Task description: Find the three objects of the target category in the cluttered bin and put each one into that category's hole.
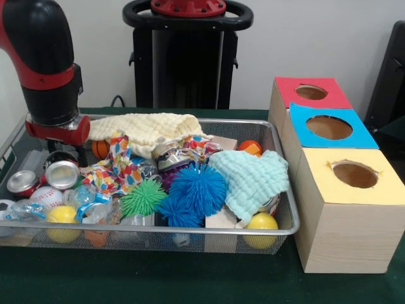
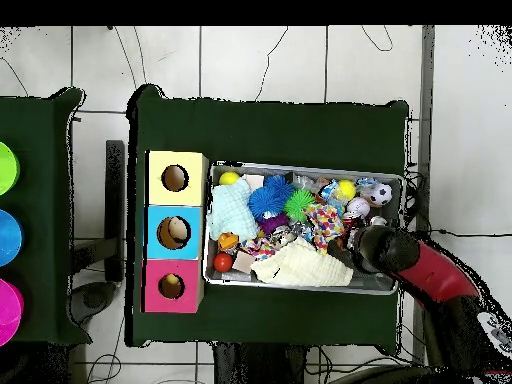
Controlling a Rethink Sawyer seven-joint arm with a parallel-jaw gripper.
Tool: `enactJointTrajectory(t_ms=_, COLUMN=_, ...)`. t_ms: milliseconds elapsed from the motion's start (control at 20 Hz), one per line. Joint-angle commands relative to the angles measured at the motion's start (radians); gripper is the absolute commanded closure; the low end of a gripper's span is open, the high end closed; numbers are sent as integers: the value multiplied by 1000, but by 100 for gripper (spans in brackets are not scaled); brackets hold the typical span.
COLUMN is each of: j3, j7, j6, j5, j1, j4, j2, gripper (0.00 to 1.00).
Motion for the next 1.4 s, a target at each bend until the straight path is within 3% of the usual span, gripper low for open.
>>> enactJointTrajectory(t_ms=50, j3=23, j7=88, j6=-34, j5=-45, j1=30, j4=-50, j2=52, gripper=0)
enactJointTrajectory(t_ms=400, j3=-3, j7=83, j6=-73, j5=-82, j1=36, j4=-19, j2=33, gripper=0)
enactJointTrajectory(t_ms=850, j3=14, j7=73, j6=-85, j5=-92, j1=20, j4=-34, j2=44, gripper=0)
enactJointTrajectory(t_ms=900, j3=16, j7=71, j6=-87, j5=-93, j1=19, j4=-34, j2=44, gripper=100)
enactJointTrajectory(t_ms=1400, j3=36, j7=55, j6=-104, j5=-101, j1=0, j4=-21, j2=43, gripper=100)
